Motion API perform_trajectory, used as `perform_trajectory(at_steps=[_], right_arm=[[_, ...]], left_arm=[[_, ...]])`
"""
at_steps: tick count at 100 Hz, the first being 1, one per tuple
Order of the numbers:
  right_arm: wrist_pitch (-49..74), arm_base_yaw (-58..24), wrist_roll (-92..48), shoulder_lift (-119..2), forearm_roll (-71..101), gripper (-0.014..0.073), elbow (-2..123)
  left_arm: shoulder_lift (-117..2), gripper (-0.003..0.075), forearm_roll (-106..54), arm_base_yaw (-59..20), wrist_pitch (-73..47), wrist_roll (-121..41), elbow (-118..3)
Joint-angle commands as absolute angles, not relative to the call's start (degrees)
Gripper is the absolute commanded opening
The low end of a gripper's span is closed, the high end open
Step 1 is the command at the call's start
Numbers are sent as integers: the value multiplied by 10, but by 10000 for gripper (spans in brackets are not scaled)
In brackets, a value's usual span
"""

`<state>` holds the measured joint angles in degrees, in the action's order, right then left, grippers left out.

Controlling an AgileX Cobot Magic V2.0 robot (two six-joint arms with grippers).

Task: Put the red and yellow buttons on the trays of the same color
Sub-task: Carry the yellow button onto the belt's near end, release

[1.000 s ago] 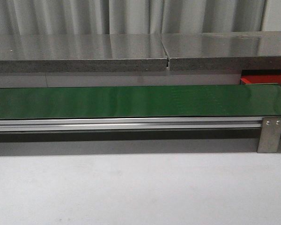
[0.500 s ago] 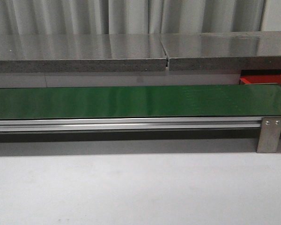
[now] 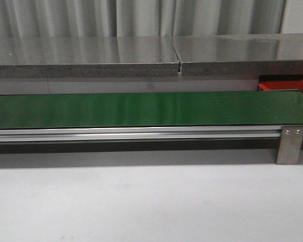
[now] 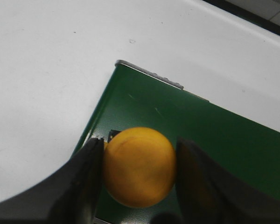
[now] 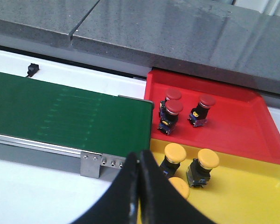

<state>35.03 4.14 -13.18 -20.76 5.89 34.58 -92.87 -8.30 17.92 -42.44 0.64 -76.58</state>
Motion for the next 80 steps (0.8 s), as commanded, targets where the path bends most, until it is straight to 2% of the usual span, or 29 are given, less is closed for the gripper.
perform_trajectory(at_steps=[1, 14, 21, 28, 40, 45, 80], right_arm=[[310, 41, -136, -210, 60, -67, 360], [310, 41, -136, -210, 60, -67, 360], [310, 41, -136, -210, 60, -67, 360], [310, 41, -136, -210, 60, -67, 360], [310, 41, -136, -210, 60, -67, 360], [310, 41, -136, -210, 60, -67, 360], [310, 41, -136, -210, 60, -67, 360]], left_arm=[[-921, 188, -93, 173, -384, 6, -777], [-950, 192, -98, 173, -391, 6, -777], [-957, 221, -99, 173, -390, 6, -777], [-959, 306, -99, 173, -389, 0, -777], [-959, 526, -122, 173, -388, -22, -777], [-959, 563, -130, 173, -382, -22, -777], [-881, 502, -151, 181, -334, -22, -777]])
